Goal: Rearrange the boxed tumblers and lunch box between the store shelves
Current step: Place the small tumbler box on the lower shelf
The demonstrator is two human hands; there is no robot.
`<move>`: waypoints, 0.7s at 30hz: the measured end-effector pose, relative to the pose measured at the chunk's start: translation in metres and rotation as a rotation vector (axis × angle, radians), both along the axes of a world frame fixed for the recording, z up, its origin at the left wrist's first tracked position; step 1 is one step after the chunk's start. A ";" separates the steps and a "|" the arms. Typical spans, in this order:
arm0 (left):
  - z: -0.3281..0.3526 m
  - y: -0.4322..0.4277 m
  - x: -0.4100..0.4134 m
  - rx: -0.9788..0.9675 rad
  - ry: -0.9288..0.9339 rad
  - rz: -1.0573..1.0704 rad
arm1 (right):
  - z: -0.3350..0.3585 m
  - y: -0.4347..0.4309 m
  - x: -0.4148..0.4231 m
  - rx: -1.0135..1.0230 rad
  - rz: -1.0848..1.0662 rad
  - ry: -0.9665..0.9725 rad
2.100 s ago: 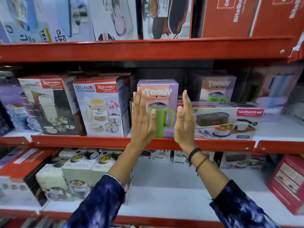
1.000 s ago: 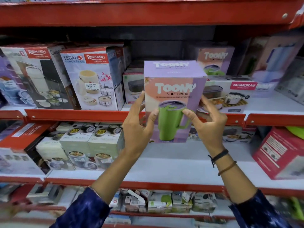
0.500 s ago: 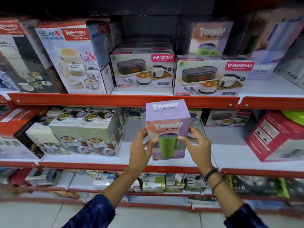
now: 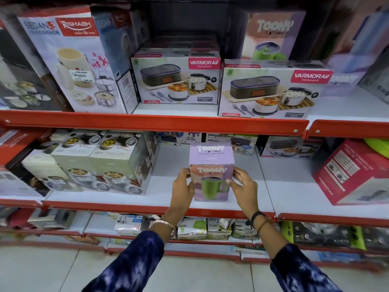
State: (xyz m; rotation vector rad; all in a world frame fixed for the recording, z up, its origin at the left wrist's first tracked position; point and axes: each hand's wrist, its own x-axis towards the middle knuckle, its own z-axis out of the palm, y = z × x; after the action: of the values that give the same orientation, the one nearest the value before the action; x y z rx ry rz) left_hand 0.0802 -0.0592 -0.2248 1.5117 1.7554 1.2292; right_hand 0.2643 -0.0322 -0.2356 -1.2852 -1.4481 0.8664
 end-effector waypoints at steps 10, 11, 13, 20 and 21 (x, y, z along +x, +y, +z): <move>-0.001 -0.002 0.011 0.115 0.038 -0.008 | -0.001 0.000 0.012 -0.052 0.019 -0.047; 0.006 -0.004 0.014 0.189 0.046 0.002 | 0.003 -0.001 0.014 -0.016 0.003 -0.044; 0.028 -0.005 0.022 0.349 0.064 0.004 | 0.019 -0.002 0.020 0.098 -0.049 -0.035; 0.135 0.030 0.046 0.670 0.054 -0.031 | 0.142 0.019 0.054 0.542 -0.321 0.146; 0.150 0.040 0.049 0.642 0.060 -0.034 | 0.157 0.028 0.063 0.576 -0.366 0.154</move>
State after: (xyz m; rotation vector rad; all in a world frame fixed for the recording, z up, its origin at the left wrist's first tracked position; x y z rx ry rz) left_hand 0.1289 -0.0193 -0.0750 1.9225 1.4224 1.8600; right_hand 0.3273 -0.0041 -0.0786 -0.9708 -1.1696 0.2638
